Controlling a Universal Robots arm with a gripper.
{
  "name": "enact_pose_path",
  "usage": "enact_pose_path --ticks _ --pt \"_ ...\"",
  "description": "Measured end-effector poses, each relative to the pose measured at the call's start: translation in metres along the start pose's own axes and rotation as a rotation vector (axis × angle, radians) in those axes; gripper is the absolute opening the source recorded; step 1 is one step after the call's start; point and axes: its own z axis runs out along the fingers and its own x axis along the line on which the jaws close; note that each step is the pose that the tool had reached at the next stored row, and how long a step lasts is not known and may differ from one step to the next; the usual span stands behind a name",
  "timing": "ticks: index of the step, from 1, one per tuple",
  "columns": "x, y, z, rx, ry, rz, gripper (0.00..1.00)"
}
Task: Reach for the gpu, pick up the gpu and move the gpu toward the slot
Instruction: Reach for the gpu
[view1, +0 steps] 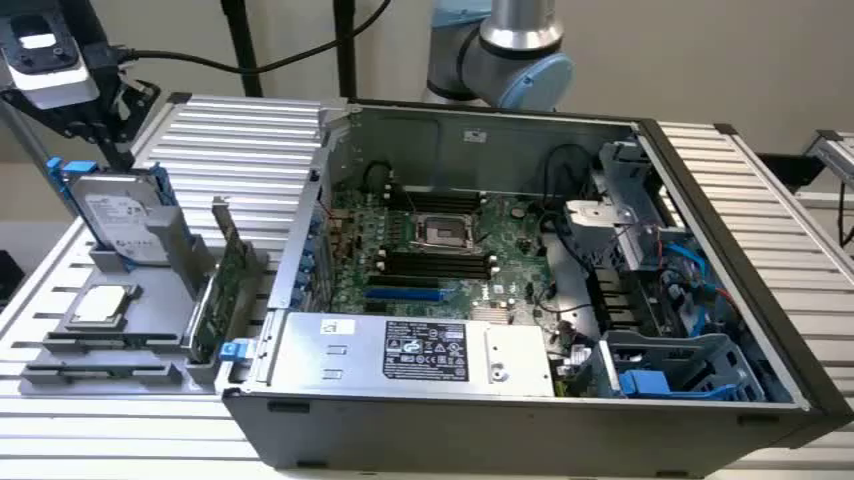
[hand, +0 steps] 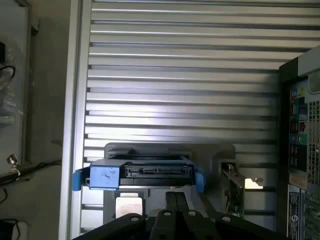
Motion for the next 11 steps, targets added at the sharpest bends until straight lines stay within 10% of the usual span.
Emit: enact_pose_path --ticks 11 --pt "0.0 0.0 0.0 0.0 0.0 0.0 0.11"
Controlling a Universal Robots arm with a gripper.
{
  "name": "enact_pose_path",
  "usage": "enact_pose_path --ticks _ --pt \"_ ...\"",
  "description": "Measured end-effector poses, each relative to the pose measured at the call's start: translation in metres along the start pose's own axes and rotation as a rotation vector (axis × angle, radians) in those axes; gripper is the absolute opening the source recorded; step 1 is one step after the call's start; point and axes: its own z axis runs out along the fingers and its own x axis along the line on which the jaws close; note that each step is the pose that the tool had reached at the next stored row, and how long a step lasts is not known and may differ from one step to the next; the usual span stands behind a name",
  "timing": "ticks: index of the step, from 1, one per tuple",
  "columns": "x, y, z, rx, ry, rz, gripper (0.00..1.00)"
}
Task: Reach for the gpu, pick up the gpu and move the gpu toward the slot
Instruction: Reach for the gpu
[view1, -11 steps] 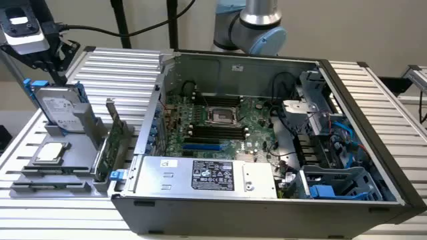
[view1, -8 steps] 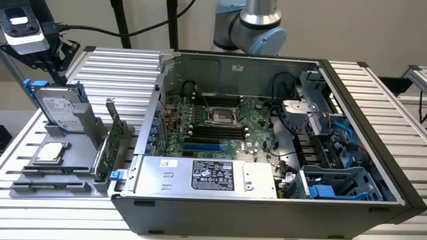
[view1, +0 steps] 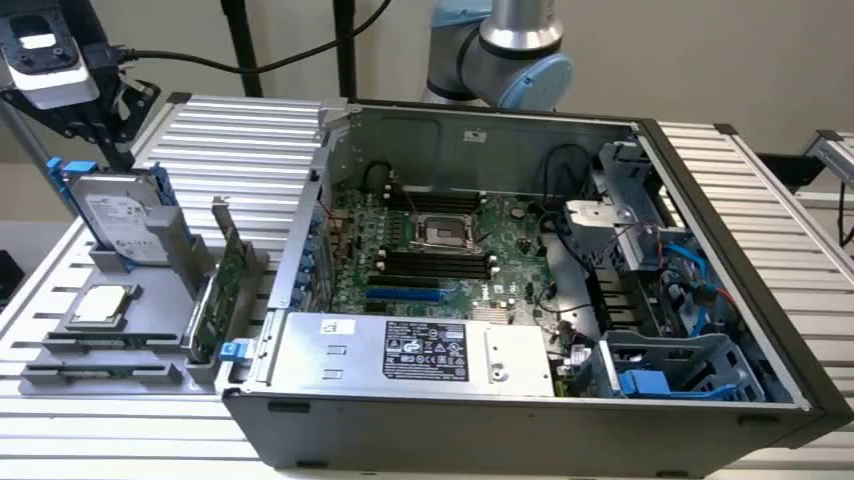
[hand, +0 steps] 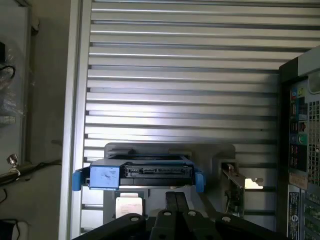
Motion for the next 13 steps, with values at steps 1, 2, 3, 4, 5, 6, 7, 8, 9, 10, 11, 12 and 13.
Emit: enact_pose_path --ticks 1,2,3,4,5,6,7,8,9,10,11,12,13 --pt "0.0 0.0 0.0 0.0 0.0 0.0 0.11" --pt "0.0 0.0 0.0 0.0 0.0 0.0 0.11" --pt "0.0 -0.0001 0.0 0.0001 0.0001 0.0 0.11" --pt "0.0 -0.0015 -0.0002 0.0001 0.0004 0.0 0.11" --pt "-0.001 -0.0043 -0.0002 0.0001 0.0003 0.0 0.11" --pt "-0.002 -0.0076 -0.0003 -0.0001 0.0002 0.0 0.11" --pt "-0.004 -0.0111 -0.0004 0.0 0.0003 0.0 0.11" --pt "-0.005 -0.0145 -0.0005 0.0 0.0002 0.0 0.11" --pt "-0.007 -0.0181 -0.0007 0.0 0.0004 0.0 0.11" --pt "-0.009 -0.0214 -0.0008 0.0 0.0003 0.0 0.11" --pt "-0.011 -0.0245 -0.0009 0.0 0.0003 0.0 0.11" --pt "-0.014 -0.0274 -0.0011 0.0 0.0003 0.0 0.11" --pt "-0.017 -0.0304 -0.0012 0.0 0.0003 0.0 0.11"
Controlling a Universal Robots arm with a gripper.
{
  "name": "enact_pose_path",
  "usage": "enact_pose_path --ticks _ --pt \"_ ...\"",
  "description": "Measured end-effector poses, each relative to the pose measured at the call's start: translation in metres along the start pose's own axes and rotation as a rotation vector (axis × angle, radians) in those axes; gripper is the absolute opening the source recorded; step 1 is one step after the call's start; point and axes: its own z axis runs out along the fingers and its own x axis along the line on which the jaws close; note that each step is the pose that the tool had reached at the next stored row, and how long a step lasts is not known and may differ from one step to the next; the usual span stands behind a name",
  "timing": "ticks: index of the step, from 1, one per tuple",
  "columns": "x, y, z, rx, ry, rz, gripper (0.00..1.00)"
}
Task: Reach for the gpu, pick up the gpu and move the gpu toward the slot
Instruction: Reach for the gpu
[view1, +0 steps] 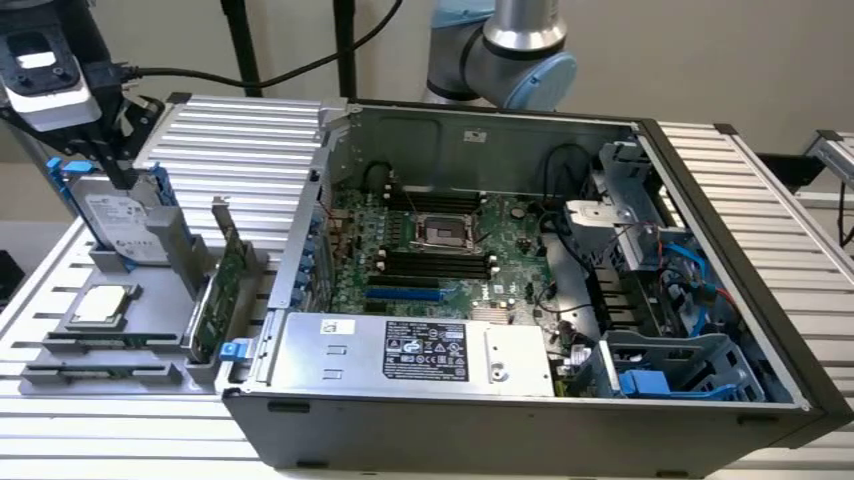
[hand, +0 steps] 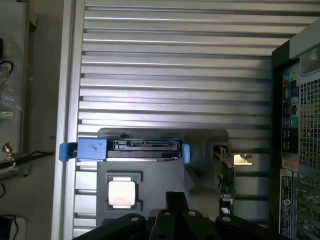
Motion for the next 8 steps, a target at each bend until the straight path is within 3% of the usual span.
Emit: enact_pose_path --ticks 8 --pt "-0.027 -0.0213 -0.0008 0.0 0.0 0.0 0.11"
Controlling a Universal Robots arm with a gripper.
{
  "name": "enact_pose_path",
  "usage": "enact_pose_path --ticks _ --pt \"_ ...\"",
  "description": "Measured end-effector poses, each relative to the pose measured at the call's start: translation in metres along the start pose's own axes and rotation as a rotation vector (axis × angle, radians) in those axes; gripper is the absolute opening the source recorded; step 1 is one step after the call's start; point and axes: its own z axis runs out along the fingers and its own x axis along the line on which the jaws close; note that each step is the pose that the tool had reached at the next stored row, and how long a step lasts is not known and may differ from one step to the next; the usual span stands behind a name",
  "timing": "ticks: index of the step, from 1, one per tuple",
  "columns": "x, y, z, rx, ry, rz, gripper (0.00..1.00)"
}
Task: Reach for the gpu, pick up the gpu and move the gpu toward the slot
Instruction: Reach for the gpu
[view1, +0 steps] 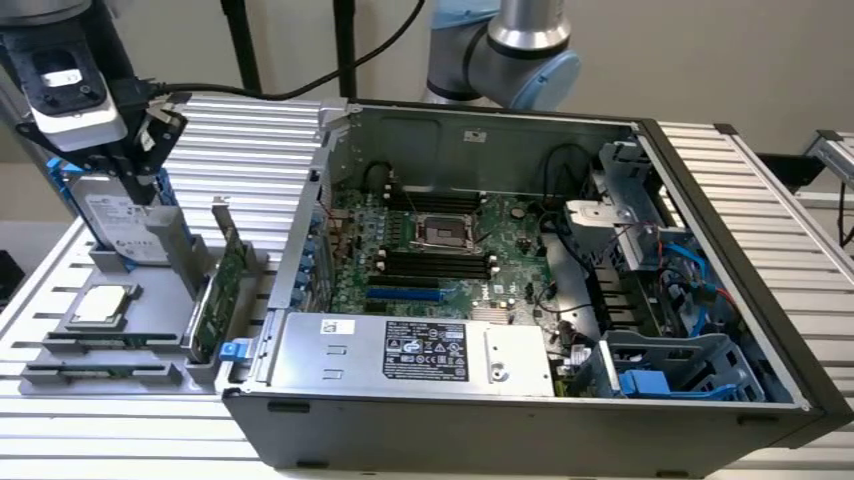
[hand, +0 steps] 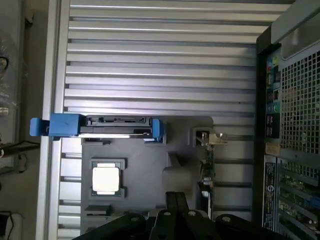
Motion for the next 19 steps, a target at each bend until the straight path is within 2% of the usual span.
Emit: enact_pose_path --ticks 10,14,19 --pt "-0.034 -0.0263 0.0002 -0.0001 0.0 0.0 0.11" --pt "-0.04 -0.0367 0.0015 0.0 0.0 0.0 0.11" --pt "-0.04 -0.0372 0.0015 -0.0003 0.0002 0.0 0.11"
